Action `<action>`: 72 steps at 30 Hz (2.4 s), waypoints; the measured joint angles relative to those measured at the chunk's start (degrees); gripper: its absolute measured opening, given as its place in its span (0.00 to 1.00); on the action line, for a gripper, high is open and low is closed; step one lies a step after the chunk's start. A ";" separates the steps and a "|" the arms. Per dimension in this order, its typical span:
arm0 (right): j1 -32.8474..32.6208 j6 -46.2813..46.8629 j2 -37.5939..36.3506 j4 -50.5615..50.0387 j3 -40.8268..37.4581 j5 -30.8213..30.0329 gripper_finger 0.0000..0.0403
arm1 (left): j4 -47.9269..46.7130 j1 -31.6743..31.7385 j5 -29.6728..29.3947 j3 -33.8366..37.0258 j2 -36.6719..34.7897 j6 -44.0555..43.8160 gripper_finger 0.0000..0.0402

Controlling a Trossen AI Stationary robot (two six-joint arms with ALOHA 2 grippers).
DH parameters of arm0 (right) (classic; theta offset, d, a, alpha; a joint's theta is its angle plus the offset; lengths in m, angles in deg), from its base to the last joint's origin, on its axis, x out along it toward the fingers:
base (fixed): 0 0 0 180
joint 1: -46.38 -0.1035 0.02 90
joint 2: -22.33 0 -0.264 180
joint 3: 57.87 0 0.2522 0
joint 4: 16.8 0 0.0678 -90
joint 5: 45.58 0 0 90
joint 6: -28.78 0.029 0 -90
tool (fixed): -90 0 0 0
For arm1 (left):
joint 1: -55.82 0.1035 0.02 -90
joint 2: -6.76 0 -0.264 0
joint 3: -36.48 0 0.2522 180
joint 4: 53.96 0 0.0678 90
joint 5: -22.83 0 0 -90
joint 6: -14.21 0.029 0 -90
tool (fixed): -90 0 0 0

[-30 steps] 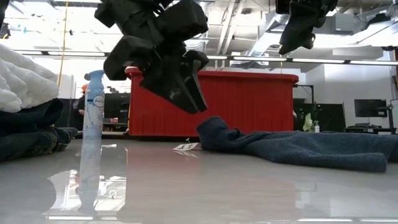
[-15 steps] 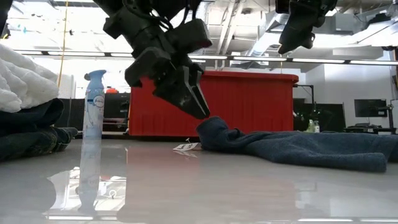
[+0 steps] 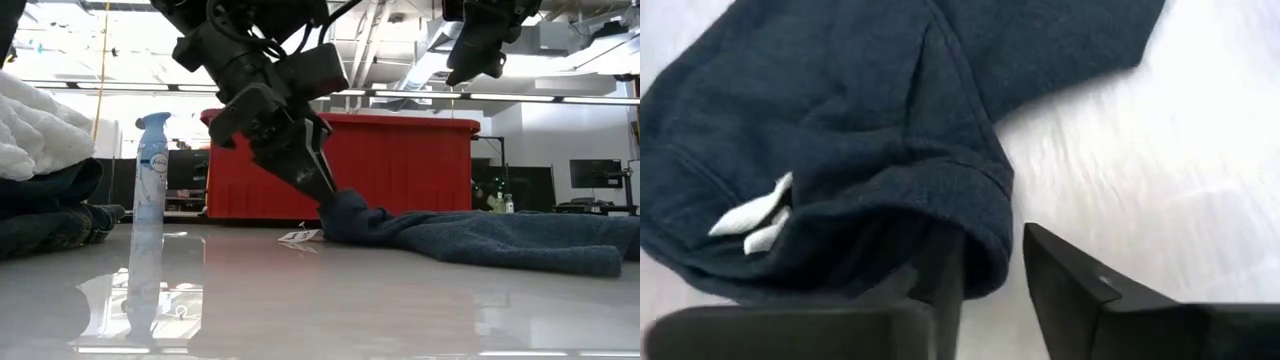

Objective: Fold Laundry from Bin
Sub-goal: Fold the gray shorts from the red bin

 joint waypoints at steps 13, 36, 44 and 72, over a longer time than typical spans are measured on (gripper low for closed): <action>-1.73 7.21 0.02 -2.41 0.00 -4.39 0.49 | -1.83 0.32 0.55 -5.01 -0.02 -1.44 0.00; -13.61 22.58 -0.02 -2.43 0.00 -8.27 0.49 | -3.06 16.86 -3.52 -12.62 -0.11 -5.11 0.00; -21.67 23.69 3.18 -2.37 -1.08 -14.99 0.49 | 4.95 19.42 -2.21 -12.09 -0.11 -8.09 0.00; -3.48 17.65 20.39 15.71 -4.52 -22.27 0.75 | 6.32 19.95 -2.10 -12.05 -0.11 -9.46 0.00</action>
